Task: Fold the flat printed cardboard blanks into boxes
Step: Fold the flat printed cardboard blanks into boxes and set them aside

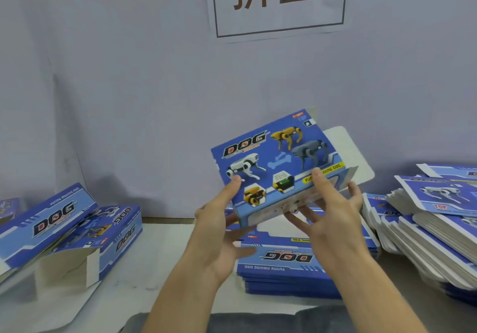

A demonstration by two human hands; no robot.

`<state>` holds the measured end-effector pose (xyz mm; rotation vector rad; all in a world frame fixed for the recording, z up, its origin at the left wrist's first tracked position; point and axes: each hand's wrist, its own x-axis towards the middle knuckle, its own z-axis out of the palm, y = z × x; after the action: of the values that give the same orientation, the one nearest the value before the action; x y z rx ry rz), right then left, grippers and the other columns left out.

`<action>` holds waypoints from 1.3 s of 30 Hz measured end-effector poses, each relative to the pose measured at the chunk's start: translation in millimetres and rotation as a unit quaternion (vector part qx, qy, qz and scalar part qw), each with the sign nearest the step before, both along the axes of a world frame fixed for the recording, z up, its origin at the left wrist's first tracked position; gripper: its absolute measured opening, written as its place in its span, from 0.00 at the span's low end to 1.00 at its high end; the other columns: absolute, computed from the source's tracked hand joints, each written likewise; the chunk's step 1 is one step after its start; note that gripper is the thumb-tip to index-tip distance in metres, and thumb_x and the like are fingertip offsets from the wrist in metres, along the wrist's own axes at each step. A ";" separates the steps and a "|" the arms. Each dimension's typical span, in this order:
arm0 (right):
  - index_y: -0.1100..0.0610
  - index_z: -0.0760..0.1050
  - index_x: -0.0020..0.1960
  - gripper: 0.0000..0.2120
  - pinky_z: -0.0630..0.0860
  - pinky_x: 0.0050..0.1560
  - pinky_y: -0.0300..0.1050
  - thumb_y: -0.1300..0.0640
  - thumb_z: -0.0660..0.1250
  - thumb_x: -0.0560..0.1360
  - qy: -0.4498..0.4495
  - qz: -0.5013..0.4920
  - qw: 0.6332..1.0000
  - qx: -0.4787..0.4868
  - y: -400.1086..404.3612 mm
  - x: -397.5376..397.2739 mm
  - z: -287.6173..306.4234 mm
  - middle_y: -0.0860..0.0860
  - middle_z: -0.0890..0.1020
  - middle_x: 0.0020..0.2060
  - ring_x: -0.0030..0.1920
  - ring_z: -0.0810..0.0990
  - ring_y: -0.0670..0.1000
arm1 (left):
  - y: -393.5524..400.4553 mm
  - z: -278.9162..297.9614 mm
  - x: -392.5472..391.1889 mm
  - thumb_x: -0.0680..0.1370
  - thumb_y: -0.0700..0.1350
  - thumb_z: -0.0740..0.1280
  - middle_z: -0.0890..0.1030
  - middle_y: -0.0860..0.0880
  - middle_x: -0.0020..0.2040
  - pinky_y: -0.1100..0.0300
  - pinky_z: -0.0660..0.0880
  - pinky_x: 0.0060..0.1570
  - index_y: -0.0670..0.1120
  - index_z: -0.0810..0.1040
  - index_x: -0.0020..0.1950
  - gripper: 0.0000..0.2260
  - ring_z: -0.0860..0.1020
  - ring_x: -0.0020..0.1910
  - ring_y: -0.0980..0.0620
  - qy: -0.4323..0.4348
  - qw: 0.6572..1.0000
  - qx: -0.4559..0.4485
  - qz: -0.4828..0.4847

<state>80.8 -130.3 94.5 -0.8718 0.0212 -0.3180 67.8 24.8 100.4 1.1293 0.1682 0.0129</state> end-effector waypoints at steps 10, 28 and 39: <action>0.22 0.61 0.67 0.42 0.82 0.53 0.52 0.45 0.78 0.62 -0.084 0.202 0.888 -0.405 -20.7 5.3 -6.4 0.50 0.81 0.60 0.55 0.85 0.51 | 32.8 -4.9 10.9 0.66 0.68 0.73 0.86 0.53 0.54 0.45 0.83 0.47 0.66 0.71 0.64 0.29 0.86 0.48 0.50 -0.210 0.964 0.157 0.053; 0.45 0.77 0.58 0.25 0.80 0.55 0.56 0.31 0.56 0.73 -0.151 0.048 0.908 -0.388 21.8 -0.1 -16.4 0.45 0.85 0.48 0.51 0.83 0.46 | 5.4 -23.6 13.7 0.78 0.70 0.54 0.83 0.40 0.55 0.40 0.80 0.53 0.50 0.83 0.51 0.28 0.85 0.50 0.41 -0.228 0.957 0.135 0.120; 0.57 0.74 0.49 0.14 0.67 0.35 0.46 0.47 0.60 0.74 -0.058 0.026 0.934 -0.352 9.1 6.5 -9.5 0.46 0.69 0.26 0.32 0.70 0.48 | 5.7 -16.0 7.8 0.82 0.40 0.59 0.85 0.47 0.37 0.58 0.79 0.28 0.57 0.69 0.58 0.11 0.84 0.33 0.47 -0.186 0.977 0.098 0.031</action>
<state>87.3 -121.2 85.0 -1.5615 -0.2393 -0.3295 75.6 30.5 84.4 1.2971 -0.1365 0.3003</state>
